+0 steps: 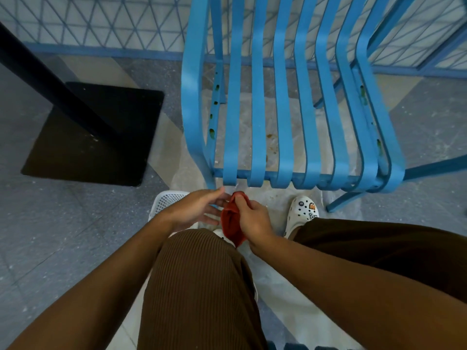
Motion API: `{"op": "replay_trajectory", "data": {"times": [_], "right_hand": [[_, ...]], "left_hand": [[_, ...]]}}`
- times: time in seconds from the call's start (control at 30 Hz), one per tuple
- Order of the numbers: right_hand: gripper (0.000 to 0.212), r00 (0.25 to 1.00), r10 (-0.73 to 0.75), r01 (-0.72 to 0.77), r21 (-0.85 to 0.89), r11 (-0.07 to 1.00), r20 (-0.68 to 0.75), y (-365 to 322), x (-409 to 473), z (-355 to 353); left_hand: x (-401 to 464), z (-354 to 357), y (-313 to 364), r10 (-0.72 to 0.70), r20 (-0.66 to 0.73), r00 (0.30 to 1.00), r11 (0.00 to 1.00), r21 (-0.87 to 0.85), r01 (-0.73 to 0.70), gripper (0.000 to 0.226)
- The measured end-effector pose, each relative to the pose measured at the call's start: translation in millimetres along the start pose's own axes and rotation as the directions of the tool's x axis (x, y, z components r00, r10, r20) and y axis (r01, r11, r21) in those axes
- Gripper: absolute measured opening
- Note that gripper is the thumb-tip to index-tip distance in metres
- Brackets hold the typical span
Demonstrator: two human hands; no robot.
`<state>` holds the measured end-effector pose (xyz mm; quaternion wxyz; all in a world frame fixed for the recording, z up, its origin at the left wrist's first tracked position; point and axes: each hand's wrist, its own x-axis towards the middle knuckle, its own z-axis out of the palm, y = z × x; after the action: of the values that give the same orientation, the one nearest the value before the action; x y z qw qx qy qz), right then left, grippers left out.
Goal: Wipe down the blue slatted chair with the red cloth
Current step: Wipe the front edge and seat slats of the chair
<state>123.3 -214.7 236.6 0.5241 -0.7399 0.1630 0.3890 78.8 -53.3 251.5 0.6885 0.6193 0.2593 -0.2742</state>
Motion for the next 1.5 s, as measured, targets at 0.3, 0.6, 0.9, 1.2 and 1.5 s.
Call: {"op": "replay_trajectory", "data": {"times": [0.3,0.6,0.9,1.2,1.5], "right_hand": [[0.030,0.939,-0.310,0.335,-0.194,0.922,0.151,-72,-59,-63],[0.036,0.818,-0.516,0.567,-0.209,0.797,0.254,-142,-111,-141],[0.029,0.697,-0.692,0.716,-0.238,0.657,0.186,-204,-163,-238],[0.031,0.612,-0.789,0.777,-0.233,0.585,0.056,-225,-197,-349],[0.041,0.545,-0.802,0.820,-0.044,0.571,-0.245,-203,-149,-449]], "left_hand": [[-67,14,77,0.143,0.217,0.966,0.975,0.139,-0.176,0.046],[-98,61,158,0.325,0.283,0.903,0.888,0.238,-0.394,0.066],[-97,140,234,0.581,0.147,0.800,0.779,0.184,-0.599,0.040],[-59,200,266,0.701,0.028,0.713,0.695,0.199,-0.691,0.029],[42,239,247,0.662,0.109,0.741,0.586,0.540,-0.604,0.018]]}}
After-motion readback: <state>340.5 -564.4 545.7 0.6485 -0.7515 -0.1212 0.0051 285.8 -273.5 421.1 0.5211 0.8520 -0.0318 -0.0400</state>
